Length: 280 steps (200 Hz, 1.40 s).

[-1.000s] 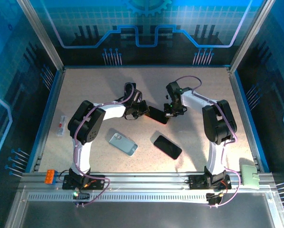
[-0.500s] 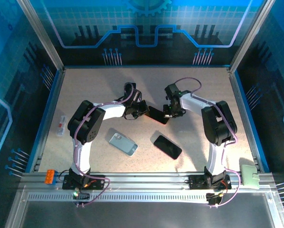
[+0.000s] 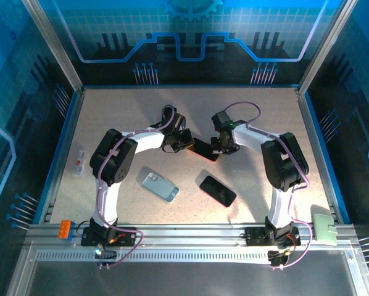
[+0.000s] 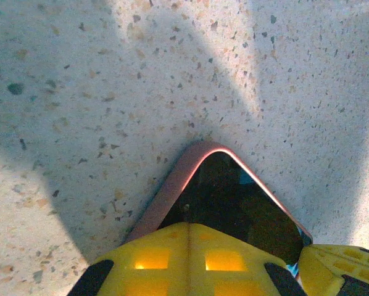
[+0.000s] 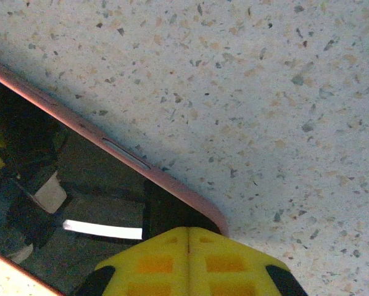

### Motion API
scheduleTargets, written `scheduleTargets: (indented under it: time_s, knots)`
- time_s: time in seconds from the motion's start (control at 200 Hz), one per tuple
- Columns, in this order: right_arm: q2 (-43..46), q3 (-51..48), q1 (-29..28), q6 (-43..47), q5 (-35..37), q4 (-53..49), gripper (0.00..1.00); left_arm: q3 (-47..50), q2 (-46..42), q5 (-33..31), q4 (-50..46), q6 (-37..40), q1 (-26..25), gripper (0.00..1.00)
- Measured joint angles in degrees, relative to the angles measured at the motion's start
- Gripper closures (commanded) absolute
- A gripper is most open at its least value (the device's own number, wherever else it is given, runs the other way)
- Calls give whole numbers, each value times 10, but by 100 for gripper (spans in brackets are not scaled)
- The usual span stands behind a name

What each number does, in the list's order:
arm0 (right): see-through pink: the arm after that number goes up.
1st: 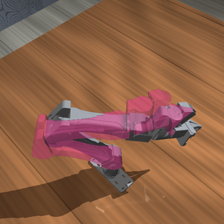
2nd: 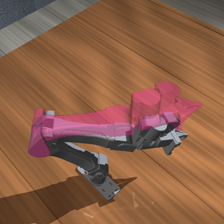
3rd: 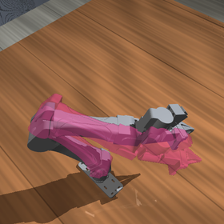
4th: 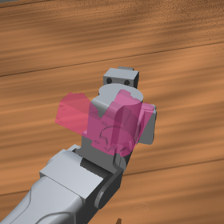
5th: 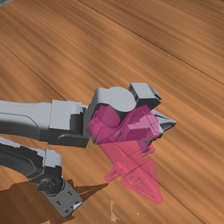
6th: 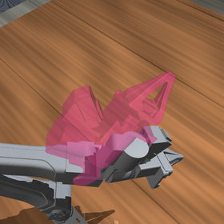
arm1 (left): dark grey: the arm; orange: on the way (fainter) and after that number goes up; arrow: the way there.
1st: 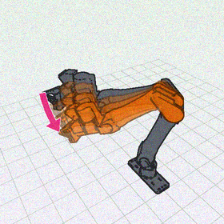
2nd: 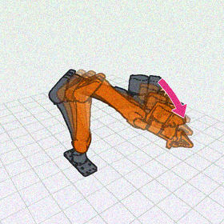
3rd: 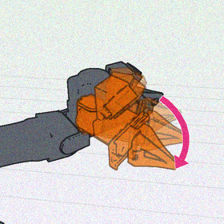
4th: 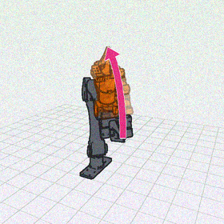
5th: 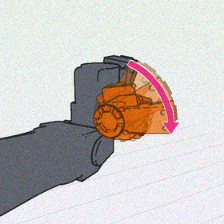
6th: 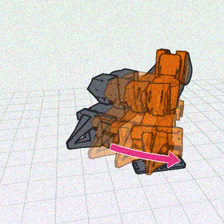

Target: Put the phone into the phone case

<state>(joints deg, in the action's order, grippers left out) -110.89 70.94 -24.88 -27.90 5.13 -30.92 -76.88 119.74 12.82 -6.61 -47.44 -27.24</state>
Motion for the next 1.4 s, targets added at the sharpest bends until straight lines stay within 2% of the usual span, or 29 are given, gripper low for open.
scheduleTargets:
  time_s: [0.14, 0.345, 0.665, 0.77, 0.956, 1.401]
  knots:
    - [10, 3, -3, -2, -22, 7, 100, -61, 32, -5, -33, 14, 6, 95]
    - [19, -4, -26, -2, -116, 5, 100, -76, 33, -27, -45, 26, 13, 94]
    - [100, -29, -33, 3, -205, -9, 100, 70, -143, -42, -31, 16, 13, 93]
    - [102, -39, -33, 10, -217, -5, 100, 116, -170, -43, -15, 3, 13, 94]
    - [89, -61, -33, 14, -232, -5, 100, 163, -166, -45, -5, -20, 9, 94]
    - [38, -61, -33, 14, -249, 15, 100, 118, -80, -50, 17, -37, -19, 95]
